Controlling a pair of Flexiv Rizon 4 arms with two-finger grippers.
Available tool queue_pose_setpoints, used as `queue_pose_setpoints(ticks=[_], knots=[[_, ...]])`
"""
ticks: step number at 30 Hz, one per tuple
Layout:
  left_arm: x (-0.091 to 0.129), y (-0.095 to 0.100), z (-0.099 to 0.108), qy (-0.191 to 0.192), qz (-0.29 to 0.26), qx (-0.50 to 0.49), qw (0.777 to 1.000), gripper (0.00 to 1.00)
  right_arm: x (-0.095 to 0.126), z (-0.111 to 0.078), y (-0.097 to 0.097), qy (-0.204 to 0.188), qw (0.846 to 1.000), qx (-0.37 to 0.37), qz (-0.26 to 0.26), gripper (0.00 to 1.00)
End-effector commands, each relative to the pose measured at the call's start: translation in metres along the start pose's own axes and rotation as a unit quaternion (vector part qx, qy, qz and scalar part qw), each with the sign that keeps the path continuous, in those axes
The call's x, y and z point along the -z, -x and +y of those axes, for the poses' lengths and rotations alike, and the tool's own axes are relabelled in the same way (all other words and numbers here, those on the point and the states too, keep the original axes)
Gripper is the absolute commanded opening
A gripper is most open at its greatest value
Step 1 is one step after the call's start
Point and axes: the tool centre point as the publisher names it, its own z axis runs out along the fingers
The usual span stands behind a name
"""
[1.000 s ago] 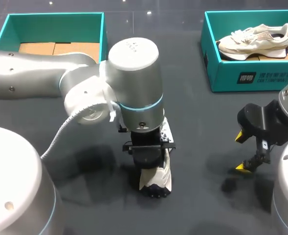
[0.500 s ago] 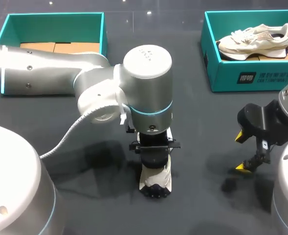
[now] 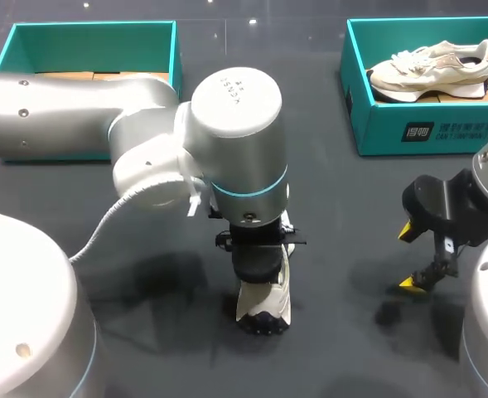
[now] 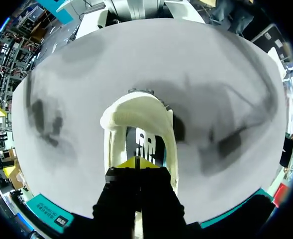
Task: Take the shoe out of the shoebox, open the shoe tongue, remove and reinsert the insole, then place the shoe into the shoebox
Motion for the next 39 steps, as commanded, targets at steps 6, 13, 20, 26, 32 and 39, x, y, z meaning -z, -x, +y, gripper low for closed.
queue_pose_setpoints(ticks=[6,13,20,26,32,39], knots=[[0.006,-0.003,0.010,0.047,0.019,0.007,0.999,0.00,0.001,-0.001,-0.002,0.000,1.000,0.000,-0.002,1.00],[-0.001,-0.001,0.019,0.057,0.027,0.005,0.998,0.00,0.001,-0.001,-0.002,0.000,1.000,0.000,-0.002,1.00],[-0.010,0.001,0.028,0.057,0.039,0.012,0.998,0.12,0.001,-0.001,-0.002,0.000,1.000,0.000,-0.002,1.00],[-0.012,0.001,0.030,0.052,0.036,0.017,0.998,0.23,0.001,-0.001,-0.002,0.000,1.000,0.000,-0.002,1.00],[-0.012,0.000,0.025,0.053,0.032,0.022,0.998,0.47,0.001,-0.001,-0.002,0.000,1.000,0.000,-0.002,1.00],[-0.010,-0.004,0.022,0.051,0.027,0.026,0.998,1.00,0.001,-0.001,-0.002,0.000,1.000,0.000,-0.002,1.00]])
